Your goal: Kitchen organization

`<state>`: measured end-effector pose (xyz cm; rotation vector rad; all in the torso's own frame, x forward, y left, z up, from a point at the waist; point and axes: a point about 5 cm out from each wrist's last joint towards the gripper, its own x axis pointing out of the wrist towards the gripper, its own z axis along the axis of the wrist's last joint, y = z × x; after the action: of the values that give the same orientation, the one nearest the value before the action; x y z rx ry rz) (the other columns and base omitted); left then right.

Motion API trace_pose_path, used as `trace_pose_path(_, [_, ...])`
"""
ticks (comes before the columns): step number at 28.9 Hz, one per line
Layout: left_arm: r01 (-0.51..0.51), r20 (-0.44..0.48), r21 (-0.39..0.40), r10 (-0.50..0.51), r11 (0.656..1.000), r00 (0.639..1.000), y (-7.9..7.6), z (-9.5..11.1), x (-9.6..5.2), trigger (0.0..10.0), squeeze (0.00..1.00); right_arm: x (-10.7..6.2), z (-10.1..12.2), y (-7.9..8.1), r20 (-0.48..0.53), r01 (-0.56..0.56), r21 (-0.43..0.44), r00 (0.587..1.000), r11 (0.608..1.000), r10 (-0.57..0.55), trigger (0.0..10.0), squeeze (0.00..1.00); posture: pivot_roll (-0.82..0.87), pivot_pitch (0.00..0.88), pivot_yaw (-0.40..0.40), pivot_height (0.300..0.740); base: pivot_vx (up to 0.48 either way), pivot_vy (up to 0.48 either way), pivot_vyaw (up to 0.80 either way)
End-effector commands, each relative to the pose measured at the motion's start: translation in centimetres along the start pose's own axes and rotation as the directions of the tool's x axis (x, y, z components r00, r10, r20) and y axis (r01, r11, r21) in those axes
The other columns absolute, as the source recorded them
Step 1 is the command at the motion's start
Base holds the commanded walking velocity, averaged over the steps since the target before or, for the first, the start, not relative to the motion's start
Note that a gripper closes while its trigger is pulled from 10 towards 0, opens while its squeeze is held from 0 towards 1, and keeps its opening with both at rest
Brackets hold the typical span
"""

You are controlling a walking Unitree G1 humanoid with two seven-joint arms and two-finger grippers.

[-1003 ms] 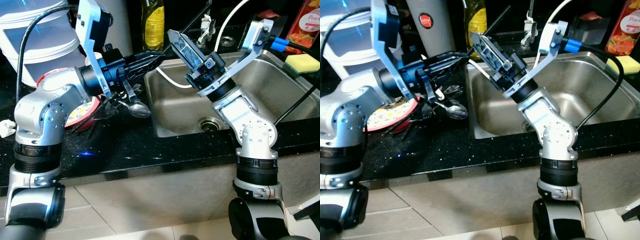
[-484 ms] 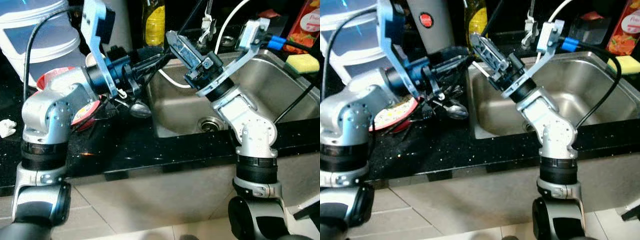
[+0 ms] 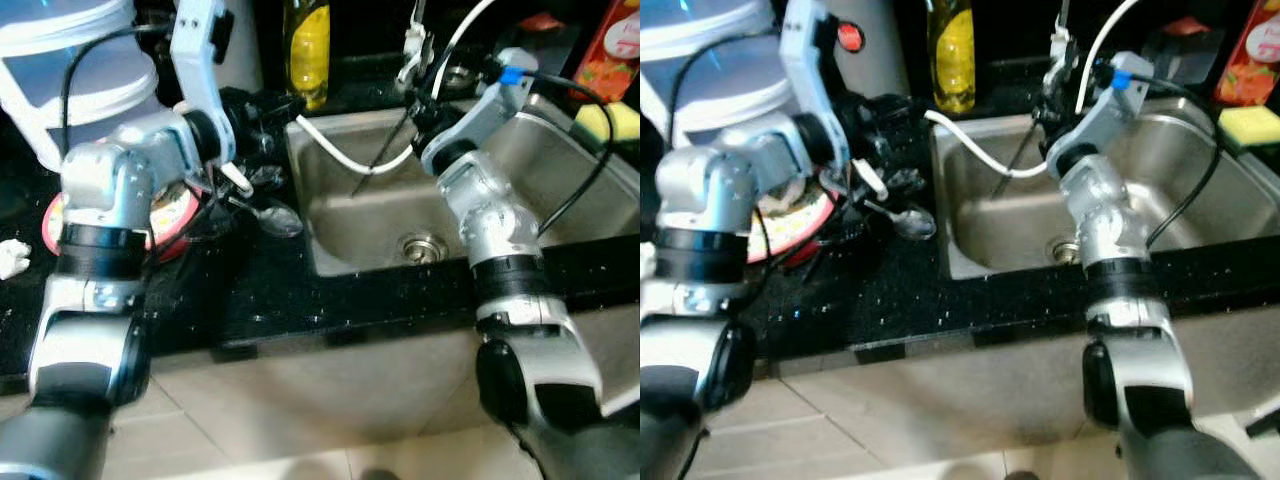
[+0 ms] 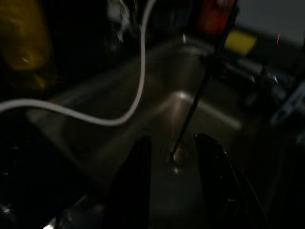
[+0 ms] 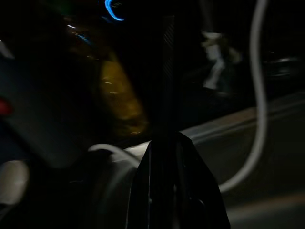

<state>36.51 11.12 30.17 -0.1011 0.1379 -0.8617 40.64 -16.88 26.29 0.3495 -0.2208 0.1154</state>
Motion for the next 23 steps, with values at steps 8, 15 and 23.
trace_pose_path(8, [-0.006,-0.258,0.093,0.030,0.996,0.966,0.2,-3.7,2.1,10.0,0.00,-2.1,-8.9,0.3,-0.335,-0.107,-0.347,0.942,0.932,-0.017,10.0,0.76,0.01,0.000,0.109,0.740,0.000,0.000,0.00])
trace_pose_path(15, [0.069,-0.308,0.088,-0.039,0.994,0.951,-0.3,-4.8,1.9,10.0,0.00,-1.3,-7.5,1.1,-0.208,-0.110,-0.246,0.976,0.963,0.058,10.0,0.00,0.01,0.000,0.106,0.740,0.000,0.000,0.00])
trace_pose_path(23, [-0.019,-0.220,0.143,0.050,0.990,0.974,0.6,-3.1,1.3,10.0,0.00,-0.2,-3.3,1.8,0.016,-0.112,-0.148,0.993,0.983,0.115,10.0,0.00,0.01,0.001,0.100,0.740,0.000,0.000,0.00])
